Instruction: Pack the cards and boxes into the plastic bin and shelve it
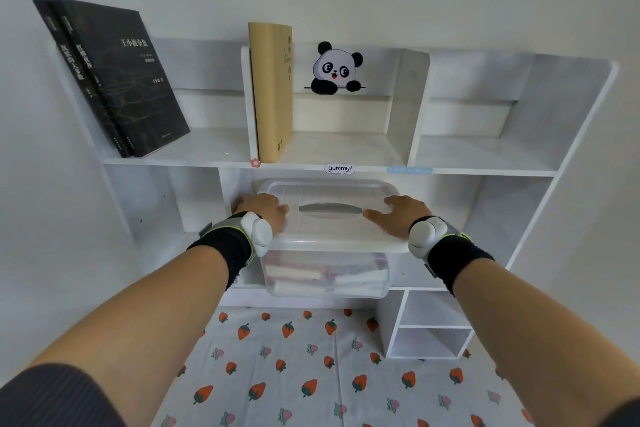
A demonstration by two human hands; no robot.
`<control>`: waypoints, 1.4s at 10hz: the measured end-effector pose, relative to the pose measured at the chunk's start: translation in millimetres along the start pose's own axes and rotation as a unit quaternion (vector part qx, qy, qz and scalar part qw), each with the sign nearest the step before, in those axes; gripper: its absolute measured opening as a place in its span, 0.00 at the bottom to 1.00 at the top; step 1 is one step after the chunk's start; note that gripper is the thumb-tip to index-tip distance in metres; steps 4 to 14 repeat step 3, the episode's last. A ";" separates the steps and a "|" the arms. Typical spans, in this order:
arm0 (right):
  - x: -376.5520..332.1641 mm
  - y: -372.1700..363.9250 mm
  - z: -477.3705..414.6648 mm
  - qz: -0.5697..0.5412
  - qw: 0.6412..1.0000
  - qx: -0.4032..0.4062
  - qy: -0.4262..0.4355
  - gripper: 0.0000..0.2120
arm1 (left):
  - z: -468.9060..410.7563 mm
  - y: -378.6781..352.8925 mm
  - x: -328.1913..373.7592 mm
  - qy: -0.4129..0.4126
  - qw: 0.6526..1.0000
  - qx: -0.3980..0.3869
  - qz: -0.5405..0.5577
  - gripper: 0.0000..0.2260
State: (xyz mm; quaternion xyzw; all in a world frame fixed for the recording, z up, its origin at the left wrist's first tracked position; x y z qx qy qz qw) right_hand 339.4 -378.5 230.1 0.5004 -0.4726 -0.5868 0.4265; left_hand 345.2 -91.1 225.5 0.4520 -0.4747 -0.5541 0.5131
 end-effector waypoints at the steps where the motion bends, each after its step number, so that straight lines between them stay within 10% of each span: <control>1: -8.9 1.3 -0.3 0.089 0.996 -0.007 0.015 0.40 | 0.6 2.6 -2.0 0.017 0.999 0.004 0.036 0.24; 3: -55.4 39.5 17.8 0.173 0.977 -0.037 0.120 0.36 | 21.2 50.2 25.7 -0.036 0.996 0.000 0.076 0.22; 14: -55.4 39.5 17.8 0.173 0.977 -0.037 0.120 0.36 | 21.2 50.2 25.7 -0.036 0.996 0.000 0.076 0.22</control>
Point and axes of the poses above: each hand's wrist, its own z-axis away from the middle knuckle, its own y-axis out of the back of the hand, x = y × z, the point moved 10 cm from there along -z, towards the middle knuckle, and after that the axes turned 11 degrees about z, right-handed, at the moved point
